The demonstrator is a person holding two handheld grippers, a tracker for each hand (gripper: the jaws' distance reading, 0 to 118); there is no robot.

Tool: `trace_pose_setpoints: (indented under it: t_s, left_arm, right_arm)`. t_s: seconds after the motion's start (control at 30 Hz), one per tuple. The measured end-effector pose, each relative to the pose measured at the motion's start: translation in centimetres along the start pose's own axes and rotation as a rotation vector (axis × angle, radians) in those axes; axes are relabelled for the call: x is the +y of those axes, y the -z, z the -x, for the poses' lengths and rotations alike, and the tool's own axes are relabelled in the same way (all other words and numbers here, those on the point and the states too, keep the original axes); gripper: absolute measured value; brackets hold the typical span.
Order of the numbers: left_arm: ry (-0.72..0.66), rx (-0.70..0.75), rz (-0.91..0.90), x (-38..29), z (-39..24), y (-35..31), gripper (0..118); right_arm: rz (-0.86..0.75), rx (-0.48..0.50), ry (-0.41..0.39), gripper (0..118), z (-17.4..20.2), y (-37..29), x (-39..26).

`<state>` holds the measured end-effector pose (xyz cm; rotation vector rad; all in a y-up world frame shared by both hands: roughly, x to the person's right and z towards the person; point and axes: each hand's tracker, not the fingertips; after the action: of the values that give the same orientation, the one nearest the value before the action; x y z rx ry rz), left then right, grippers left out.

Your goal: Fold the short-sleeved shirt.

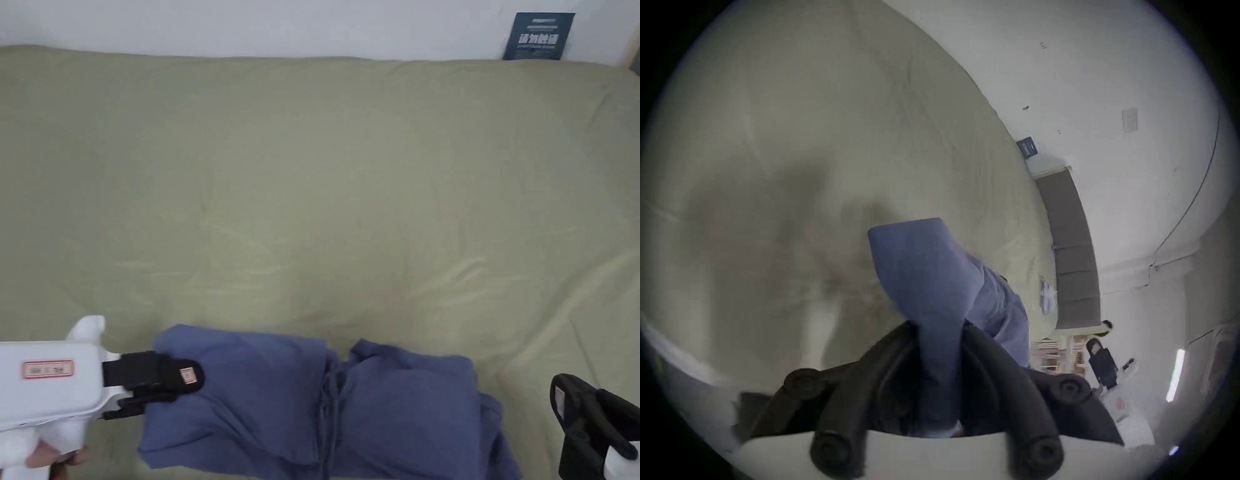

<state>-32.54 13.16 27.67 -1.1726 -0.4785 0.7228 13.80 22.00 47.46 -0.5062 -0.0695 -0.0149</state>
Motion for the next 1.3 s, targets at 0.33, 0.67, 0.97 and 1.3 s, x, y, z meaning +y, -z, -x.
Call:
trace_pose_setpoints:
  t_s: [0.33, 0.67, 0.97, 1.3]
  left_arm:
    - [0.174, 0.105, -0.037, -1.6, -8.8, -4.9, 13]
    - [0.337, 0.133, 0.106, -6.3, -19.6, 8.1, 13]
    - [0.349, 0.121, 0.12, -7.5, -19.4, 16.8, 118]
    - [0.258, -0.149, 0.277, -10.4, -16.1, 17.6, 0]
  right_arm:
    - [-0.024, 0.053, 0.001, 0, 0.7, 0.1, 0.0]
    - [-0.024, -0.007, 0.038, 0, -2.3, -1.4, -1.0]
    - [-0.018, -0.077, 0.085, 0, -5.3, -2.2, -1.4]
    - [0.024, -0.034, 0.125, 0, -4.8, -0.7, -2.2]
